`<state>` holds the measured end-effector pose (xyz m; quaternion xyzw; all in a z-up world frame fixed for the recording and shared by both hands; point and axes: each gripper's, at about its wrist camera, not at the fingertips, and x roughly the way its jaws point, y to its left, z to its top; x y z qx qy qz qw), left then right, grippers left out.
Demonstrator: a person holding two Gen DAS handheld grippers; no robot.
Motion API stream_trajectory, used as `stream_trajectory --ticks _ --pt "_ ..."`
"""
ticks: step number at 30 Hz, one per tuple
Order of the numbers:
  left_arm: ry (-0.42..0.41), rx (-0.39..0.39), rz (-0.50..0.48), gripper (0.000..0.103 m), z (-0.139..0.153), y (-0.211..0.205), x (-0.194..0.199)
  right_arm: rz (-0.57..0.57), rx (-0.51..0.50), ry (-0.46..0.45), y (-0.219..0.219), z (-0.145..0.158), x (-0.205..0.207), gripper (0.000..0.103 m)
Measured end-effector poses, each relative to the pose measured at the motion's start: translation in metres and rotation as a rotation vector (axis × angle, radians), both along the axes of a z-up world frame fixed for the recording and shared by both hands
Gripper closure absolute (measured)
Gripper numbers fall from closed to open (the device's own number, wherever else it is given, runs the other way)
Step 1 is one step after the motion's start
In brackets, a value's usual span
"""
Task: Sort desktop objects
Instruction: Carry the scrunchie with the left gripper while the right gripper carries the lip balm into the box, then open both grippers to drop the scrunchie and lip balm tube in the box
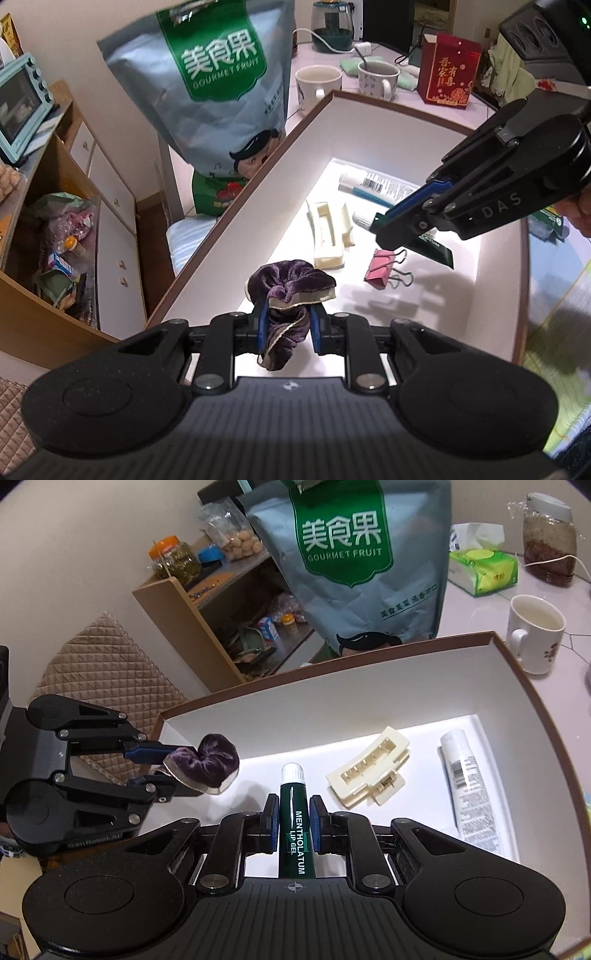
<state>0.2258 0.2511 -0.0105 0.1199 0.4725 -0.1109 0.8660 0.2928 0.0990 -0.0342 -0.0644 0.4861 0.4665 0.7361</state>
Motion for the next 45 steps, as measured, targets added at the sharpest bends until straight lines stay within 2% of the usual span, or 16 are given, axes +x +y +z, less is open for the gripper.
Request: stream_trajectory --ticks 12,21,24,26,29,40,42,43,45 --pt "0.048 -0.031 0.016 0.084 -0.026 0.014 0.023 0.015 -0.066 0.037 0.030 -0.030 0.018 0.088" --pt "0.068 -0.036 0.034 0.080 -0.037 0.020 0.033 0.021 -0.070 0.048 0.037 -0.040 0.026 0.088" --pt "0.068 -0.035 0.038 0.075 -0.039 0.020 0.034 0.021 -0.066 0.049 0.037 -0.040 0.027 0.087" --pt "0.063 -0.034 0.043 0.064 -0.038 0.021 0.034 0.023 -0.060 0.046 0.038 -0.040 0.027 0.087" --pt "0.053 -0.028 0.047 0.053 -0.036 0.021 0.032 0.024 -0.050 0.044 0.039 -0.041 0.027 0.087" --pt "0.031 -0.026 0.069 0.053 -0.025 0.025 0.026 0.042 -0.024 -0.018 0.047 -0.037 0.020 0.087" --pt "0.030 -0.025 0.075 0.053 -0.024 0.026 0.025 0.026 -0.009 -0.035 0.045 -0.036 0.018 0.062" --pt "0.029 -0.025 0.078 0.053 -0.023 0.027 0.024 0.016 0.000 -0.044 0.045 -0.034 0.017 0.036" --pt "0.028 -0.026 0.083 0.053 -0.022 0.028 0.023 0.015 0.011 -0.059 0.043 -0.032 0.015 0.035"
